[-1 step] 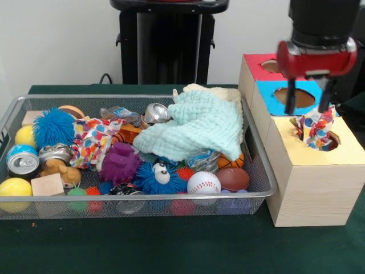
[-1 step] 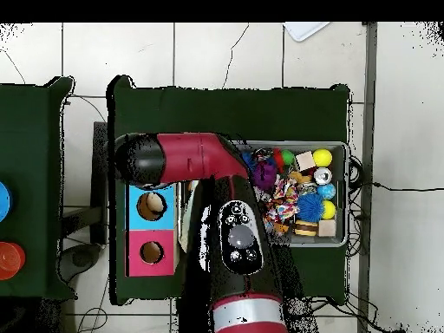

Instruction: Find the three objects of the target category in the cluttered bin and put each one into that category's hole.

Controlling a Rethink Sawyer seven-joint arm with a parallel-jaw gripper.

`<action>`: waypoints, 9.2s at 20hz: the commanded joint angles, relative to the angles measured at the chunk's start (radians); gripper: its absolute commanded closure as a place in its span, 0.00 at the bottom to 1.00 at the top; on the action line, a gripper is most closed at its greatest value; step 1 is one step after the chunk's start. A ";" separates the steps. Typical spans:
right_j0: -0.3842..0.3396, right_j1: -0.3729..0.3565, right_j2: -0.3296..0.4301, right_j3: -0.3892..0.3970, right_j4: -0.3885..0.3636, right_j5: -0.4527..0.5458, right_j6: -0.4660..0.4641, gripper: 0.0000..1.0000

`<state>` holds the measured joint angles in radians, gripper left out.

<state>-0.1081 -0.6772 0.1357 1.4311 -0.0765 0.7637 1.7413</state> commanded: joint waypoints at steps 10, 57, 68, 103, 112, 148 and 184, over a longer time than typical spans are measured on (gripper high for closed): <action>-0.357 0.011 0.185 0.080 -0.273 -0.025 -0.440 0.00; -0.556 0.162 0.232 0.105 -0.686 -0.049 -0.464 0.00; -0.608 0.296 0.284 0.120 -0.627 -0.047 -0.416 1.00; -0.507 -0.153 0.345 0.247 -0.381 0.290 -0.401 0.00; -0.568 -0.063 0.331 0.307 -0.556 -0.013 -0.403 0.00; -0.548 0.064 0.253 0.176 -0.725 -0.021 -0.425 0.00; -0.633 0.241 0.248 0.093 -0.916 -0.129 -0.403 1.00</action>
<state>-0.7284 -0.4709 0.4047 1.5926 -0.8981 0.6431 1.4854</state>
